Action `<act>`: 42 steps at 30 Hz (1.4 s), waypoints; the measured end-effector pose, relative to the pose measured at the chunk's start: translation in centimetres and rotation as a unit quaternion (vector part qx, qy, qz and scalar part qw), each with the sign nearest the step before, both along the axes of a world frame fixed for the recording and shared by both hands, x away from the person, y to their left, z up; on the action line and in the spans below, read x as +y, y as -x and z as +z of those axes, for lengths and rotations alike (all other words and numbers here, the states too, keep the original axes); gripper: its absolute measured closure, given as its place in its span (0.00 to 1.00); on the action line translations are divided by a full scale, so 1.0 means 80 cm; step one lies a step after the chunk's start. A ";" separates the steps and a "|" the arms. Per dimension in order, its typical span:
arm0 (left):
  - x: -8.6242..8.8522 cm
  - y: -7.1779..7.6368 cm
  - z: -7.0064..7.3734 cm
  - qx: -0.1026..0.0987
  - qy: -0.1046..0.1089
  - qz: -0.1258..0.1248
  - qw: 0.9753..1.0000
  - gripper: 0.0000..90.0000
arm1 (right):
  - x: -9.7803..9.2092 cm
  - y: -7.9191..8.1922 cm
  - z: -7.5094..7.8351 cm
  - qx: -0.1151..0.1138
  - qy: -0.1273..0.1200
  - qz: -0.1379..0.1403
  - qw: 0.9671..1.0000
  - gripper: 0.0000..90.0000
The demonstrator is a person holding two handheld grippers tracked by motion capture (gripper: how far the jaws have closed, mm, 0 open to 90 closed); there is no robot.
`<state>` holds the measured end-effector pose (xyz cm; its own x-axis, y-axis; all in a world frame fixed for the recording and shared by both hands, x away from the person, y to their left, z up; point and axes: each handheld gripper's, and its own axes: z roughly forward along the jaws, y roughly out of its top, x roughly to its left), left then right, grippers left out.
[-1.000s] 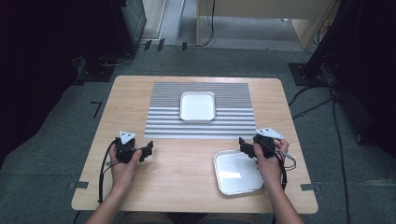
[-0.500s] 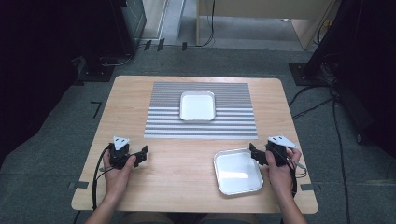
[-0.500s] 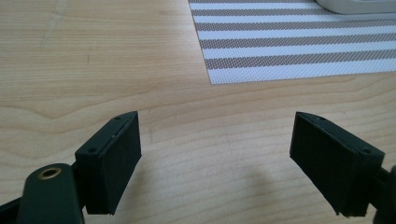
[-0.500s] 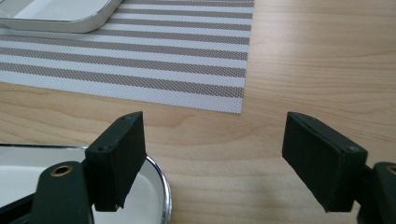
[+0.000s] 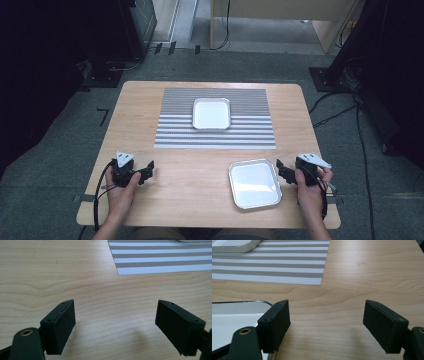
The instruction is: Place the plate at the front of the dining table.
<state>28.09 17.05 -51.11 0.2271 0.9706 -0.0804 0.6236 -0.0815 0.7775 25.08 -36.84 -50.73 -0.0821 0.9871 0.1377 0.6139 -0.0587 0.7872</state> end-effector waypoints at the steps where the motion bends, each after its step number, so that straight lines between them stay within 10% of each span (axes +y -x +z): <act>1: 0.002 0.001 0.000 0.000 0.000 0.001 1.000 0.18 | -0.003 0.002 -0.001 0.000 -0.001 -0.003 1.000 0.24; 42: 0.092 0.044 -0.008 0.024 -0.047 0.021 0.998 0.18 | -0.061 0.059 -0.022 0.041 0.056 -0.046 0.997 0.22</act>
